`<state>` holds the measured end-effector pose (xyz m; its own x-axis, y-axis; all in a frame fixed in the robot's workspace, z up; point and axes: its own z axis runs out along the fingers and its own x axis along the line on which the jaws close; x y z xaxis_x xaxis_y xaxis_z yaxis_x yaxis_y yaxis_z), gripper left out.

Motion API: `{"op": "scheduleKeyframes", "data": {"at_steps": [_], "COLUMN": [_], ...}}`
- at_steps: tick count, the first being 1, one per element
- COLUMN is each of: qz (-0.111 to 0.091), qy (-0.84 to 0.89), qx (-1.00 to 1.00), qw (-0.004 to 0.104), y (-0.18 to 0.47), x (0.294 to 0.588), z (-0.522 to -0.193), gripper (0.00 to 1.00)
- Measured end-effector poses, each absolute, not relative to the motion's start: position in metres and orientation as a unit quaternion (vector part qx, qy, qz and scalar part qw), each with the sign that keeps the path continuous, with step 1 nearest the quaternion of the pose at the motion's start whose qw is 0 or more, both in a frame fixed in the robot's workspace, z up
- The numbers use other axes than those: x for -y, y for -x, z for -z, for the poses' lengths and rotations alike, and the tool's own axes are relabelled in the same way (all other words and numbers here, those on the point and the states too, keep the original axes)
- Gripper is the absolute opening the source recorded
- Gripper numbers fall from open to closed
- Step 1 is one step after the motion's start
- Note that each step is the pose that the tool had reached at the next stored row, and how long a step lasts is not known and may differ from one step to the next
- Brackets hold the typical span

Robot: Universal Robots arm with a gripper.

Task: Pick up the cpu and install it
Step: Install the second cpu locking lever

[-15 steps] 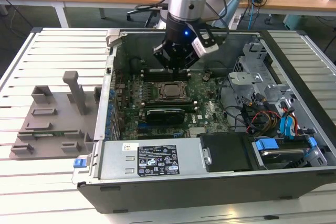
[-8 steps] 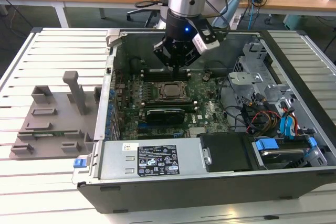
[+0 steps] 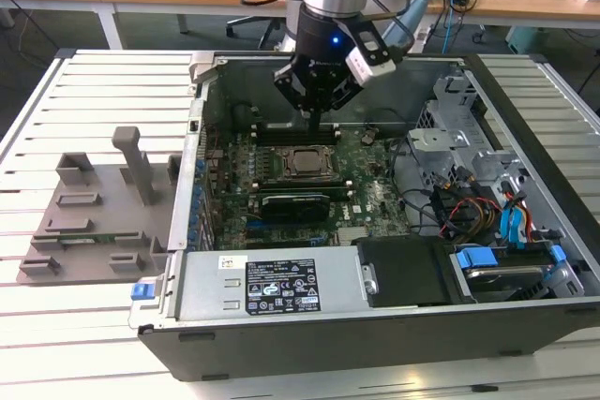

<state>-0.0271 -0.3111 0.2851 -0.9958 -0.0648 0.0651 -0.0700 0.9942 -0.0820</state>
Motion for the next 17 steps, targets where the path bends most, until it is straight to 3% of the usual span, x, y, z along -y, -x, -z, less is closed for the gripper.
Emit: {"op": "scheduleKeyframes", "data": {"at_steps": [17], "qz": [-0.046], "qy": [-0.034], "qx": [0.998], "qw": [0.031], "y": [0.027], "x": [0.311], "z": [-0.306], "gripper": [0.11]}}
